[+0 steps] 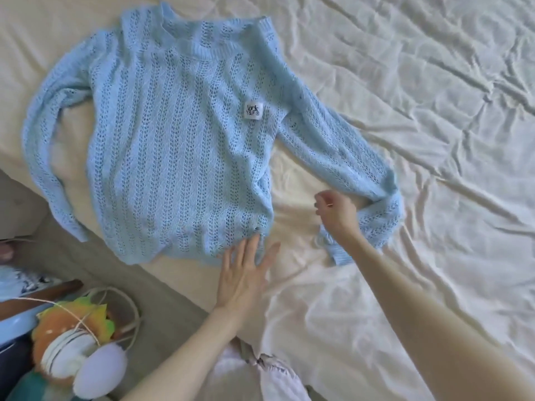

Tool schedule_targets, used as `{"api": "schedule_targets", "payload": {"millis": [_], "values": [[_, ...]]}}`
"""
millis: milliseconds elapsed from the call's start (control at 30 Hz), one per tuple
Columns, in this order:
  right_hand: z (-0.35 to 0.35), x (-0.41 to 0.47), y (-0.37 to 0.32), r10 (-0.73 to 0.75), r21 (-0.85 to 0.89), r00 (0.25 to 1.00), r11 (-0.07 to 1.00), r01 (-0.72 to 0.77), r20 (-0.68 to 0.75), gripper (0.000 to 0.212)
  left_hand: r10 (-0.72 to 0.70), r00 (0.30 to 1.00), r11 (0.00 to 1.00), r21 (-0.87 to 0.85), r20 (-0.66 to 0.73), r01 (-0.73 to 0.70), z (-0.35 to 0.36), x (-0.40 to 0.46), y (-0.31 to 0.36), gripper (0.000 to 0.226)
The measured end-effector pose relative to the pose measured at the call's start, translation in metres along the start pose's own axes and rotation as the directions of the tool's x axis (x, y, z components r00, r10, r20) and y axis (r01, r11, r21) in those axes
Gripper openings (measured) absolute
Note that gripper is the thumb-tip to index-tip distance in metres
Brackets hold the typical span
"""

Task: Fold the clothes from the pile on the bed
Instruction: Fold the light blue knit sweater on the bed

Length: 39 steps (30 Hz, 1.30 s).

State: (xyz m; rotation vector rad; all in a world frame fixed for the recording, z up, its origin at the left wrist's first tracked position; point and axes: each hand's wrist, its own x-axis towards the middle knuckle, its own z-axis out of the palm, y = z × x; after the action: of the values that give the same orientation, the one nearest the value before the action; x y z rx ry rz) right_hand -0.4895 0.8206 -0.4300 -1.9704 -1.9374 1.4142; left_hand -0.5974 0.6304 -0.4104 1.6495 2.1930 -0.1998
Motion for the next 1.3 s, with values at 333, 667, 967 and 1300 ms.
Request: {"api": "schedule_targets", "payload": {"millis": [333,667,967,1300], "values": [[0.052,0.032,-0.047,0.186,0.597,0.923,0.715,-0.362,0.337,0.018,-0.442,0.895,0.787,-0.501,-0.050,0.361,-0.015,0.011,-0.052,0.025],[0.036,0.106,-0.124,0.365,0.751,0.717,0.068,-0.657,0.595,0.038,-0.465,0.879,0.876,-0.085,0.106,0.474,-0.009,0.018,-0.032,0.056],[-0.011,0.156,-0.125,0.411,0.793,0.902,0.503,-0.343,0.130,0.031,-0.285,0.932,0.954,-0.159,-0.224,0.253,-0.016,0.023,-0.025,0.014],[-0.023,0.143,-0.092,0.243,0.669,0.927,0.643,-0.374,0.284,0.030,0.000,0.954,0.966,-0.248,0.299,0.077,-0.008,0.046,0.034,0.040]]}}
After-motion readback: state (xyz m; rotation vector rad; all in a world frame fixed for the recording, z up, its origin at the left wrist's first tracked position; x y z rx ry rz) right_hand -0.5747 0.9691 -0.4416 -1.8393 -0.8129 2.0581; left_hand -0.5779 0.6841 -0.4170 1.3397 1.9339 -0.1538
